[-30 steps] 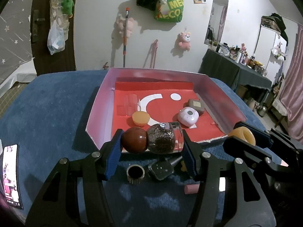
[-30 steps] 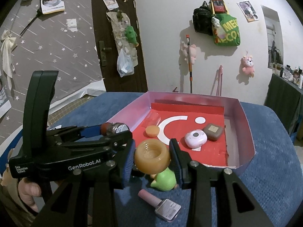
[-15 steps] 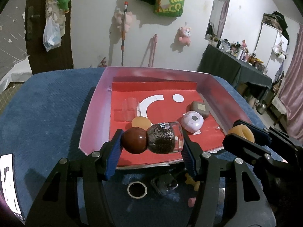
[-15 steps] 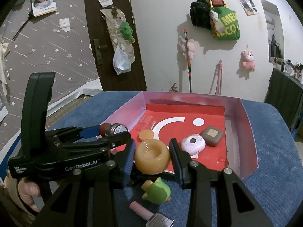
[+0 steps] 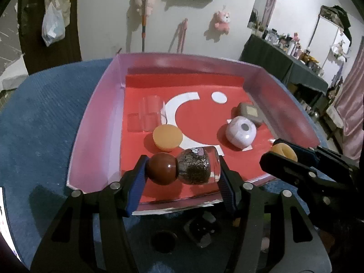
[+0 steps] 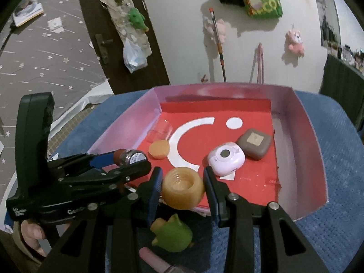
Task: Organize rigid objects
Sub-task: 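Carry the jar and donut sponge into the red box with both grippers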
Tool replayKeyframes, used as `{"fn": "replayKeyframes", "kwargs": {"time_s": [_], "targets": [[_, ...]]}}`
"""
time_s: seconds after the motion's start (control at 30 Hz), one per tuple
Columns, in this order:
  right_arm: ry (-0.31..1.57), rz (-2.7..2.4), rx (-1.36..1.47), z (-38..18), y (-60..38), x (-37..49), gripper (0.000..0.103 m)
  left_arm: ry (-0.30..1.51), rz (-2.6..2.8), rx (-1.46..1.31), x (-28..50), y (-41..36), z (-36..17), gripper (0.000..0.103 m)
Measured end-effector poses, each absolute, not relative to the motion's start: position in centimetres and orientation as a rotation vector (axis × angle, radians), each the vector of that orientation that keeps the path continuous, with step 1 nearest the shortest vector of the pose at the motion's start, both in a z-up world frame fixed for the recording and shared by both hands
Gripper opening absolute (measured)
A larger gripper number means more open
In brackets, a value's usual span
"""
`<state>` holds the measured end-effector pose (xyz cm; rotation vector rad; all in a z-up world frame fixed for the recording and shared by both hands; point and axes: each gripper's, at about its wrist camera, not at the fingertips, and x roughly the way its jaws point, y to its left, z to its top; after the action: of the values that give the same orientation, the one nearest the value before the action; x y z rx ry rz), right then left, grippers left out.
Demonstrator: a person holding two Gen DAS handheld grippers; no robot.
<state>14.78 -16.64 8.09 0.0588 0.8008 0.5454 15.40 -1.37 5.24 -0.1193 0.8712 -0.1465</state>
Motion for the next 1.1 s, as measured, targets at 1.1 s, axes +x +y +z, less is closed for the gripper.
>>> {"fn": "replayKeyframes", "kwargs": {"time_s": [1.1], "targets": [[0.940,0.419,0.057,3.8,-16.4,21.0,0.040,0.948,-0.121,-0.131,20.6,-1.0,2.4,0.056]]}}
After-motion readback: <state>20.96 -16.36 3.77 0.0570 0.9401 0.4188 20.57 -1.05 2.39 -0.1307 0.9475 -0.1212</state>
